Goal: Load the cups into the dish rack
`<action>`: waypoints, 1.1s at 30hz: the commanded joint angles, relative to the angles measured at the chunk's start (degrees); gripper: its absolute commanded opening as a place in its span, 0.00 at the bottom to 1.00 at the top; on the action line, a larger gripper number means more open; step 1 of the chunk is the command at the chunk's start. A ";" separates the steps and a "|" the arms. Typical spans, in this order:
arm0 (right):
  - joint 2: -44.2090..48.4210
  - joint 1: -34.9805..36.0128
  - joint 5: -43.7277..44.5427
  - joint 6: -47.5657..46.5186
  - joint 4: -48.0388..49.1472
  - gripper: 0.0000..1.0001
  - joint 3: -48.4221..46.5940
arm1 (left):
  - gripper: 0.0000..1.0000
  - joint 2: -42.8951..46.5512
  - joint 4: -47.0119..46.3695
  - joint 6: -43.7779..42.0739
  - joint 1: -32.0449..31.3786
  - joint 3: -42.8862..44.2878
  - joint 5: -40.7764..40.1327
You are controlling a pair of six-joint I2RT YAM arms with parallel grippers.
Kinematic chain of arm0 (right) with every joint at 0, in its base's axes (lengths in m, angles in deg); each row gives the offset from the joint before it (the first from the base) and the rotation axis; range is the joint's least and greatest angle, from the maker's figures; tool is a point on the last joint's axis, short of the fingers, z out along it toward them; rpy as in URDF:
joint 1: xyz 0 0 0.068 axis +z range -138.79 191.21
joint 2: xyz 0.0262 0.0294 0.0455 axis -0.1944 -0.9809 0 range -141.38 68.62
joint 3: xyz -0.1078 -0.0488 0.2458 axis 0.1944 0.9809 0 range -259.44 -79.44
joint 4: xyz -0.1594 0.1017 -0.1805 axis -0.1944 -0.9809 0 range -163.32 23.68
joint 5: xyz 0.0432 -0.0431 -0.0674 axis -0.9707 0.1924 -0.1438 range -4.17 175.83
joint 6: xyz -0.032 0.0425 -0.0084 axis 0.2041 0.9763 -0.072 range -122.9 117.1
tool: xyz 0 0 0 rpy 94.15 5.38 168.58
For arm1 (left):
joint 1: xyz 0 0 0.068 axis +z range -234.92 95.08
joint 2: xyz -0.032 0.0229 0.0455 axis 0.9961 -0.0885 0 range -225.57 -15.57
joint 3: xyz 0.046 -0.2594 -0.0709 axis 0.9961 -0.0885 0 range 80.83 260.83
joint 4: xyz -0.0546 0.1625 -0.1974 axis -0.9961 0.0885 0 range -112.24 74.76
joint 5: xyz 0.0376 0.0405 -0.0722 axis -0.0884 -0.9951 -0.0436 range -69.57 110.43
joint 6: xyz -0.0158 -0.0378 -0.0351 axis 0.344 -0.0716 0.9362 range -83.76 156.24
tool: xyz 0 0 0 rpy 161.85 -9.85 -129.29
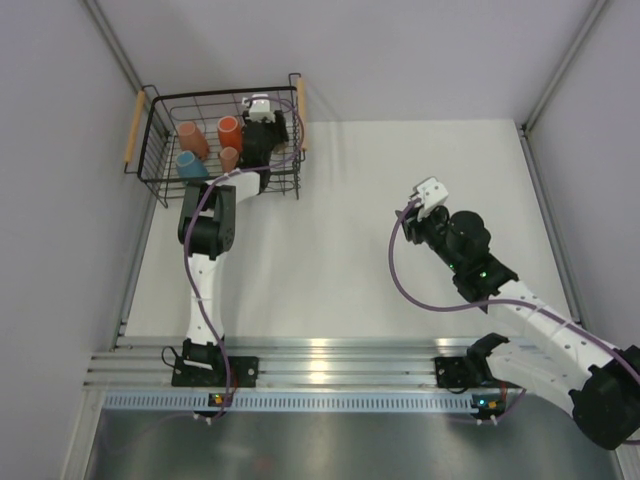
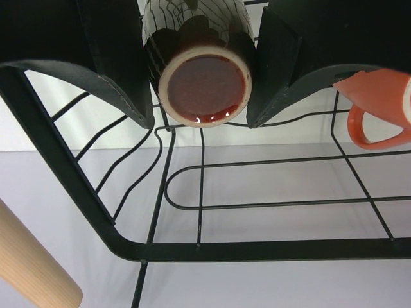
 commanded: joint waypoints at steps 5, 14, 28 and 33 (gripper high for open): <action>-0.18 -1.01 -1.41 1.23 3.46 0.38 -0.67 | 0.00 4.43 -3.16 -4.04 0.89 -2.04 -1.64; 0.43 -1.27 -1.58 1.41 3.46 0.38 -0.23 | 0.00 8.12 -1.66 -3.18 4.15 -4.23 1.16; 0.34 -1.53 -1.76 1.58 2.49 0.38 -0.67 | 0.00 10.85 1.33 -0.62 5.47 1.22 4.86; 0.52 -1.54 -3.34 1.67 2.23 0.38 -0.76 | 0.00 12.52 2.03 0.43 6.17 2.36 7.58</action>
